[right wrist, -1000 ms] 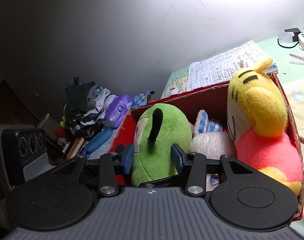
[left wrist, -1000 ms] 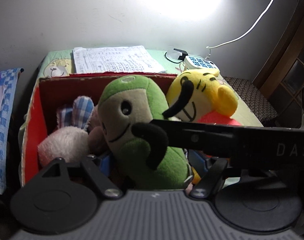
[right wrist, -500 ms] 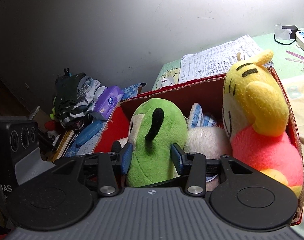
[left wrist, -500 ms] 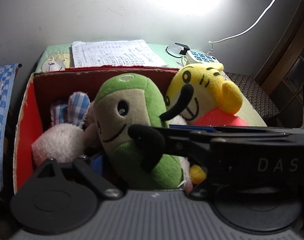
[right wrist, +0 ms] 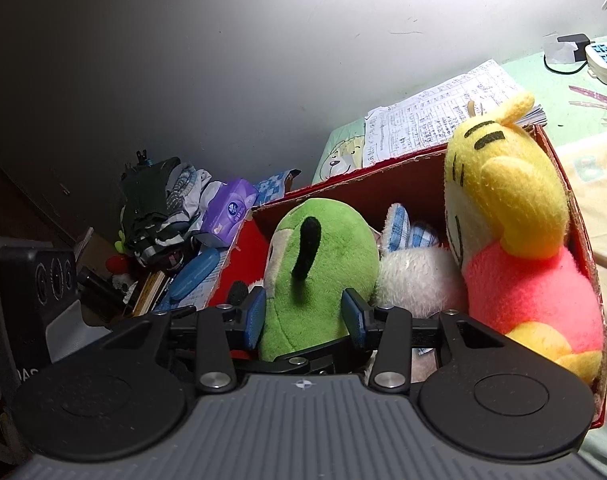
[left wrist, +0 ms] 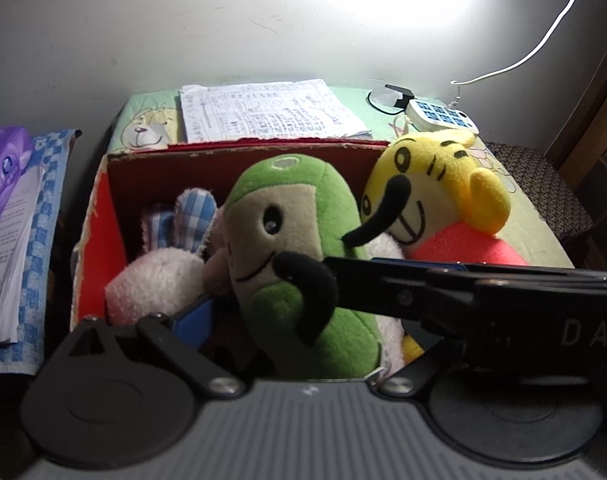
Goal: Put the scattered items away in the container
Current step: 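Lower the green plush with both grippers into the box beside the tiger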
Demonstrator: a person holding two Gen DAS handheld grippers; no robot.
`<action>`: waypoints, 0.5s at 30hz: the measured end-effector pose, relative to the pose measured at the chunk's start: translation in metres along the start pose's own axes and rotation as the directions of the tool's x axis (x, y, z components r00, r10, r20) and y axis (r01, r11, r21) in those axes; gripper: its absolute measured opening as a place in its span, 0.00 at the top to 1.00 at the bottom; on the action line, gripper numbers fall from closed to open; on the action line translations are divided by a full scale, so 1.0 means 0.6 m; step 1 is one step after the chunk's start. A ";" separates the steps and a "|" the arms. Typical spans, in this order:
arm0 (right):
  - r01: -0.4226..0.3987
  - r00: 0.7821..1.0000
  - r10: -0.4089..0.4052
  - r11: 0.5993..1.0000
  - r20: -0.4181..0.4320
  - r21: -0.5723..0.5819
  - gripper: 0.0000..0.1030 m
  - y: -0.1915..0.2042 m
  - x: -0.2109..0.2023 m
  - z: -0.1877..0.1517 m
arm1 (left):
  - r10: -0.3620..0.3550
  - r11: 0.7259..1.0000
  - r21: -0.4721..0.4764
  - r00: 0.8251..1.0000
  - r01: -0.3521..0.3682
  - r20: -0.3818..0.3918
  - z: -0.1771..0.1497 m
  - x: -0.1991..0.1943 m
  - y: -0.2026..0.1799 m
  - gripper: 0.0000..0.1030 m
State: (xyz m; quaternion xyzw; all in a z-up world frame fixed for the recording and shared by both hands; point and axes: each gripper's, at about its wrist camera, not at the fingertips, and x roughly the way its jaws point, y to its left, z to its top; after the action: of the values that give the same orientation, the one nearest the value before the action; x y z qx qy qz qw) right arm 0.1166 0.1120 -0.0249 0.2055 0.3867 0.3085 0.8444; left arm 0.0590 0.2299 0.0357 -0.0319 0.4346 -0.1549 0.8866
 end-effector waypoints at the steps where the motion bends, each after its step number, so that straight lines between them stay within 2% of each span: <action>1: 0.005 1.000 -0.005 1.000 0.005 -0.004 0.56 0.002 -0.003 -0.001 | 0.009 1.000 -0.004 1.000 -0.009 0.000 0.000 -0.001 0.000 0.05; 10: 0.020 0.999 -0.020 1.000 0.050 -0.001 0.56 0.007 -0.035 -0.009 | 0.061 0.998 -0.012 0.998 -0.060 0.007 -0.005 -0.021 -0.009 0.05; 15: 0.063 0.995 -0.063 0.998 0.079 -0.001 0.56 0.008 -0.052 -0.014 | 0.102 0.995 -0.004 0.995 -0.102 0.008 -0.008 -0.031 -0.022 0.05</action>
State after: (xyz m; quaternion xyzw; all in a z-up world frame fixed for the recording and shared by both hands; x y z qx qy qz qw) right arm 0.0925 0.0952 -0.0107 0.2040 0.3588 0.2740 0.8687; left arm 0.0412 0.2236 0.0491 -0.0117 0.4323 -0.1084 0.8951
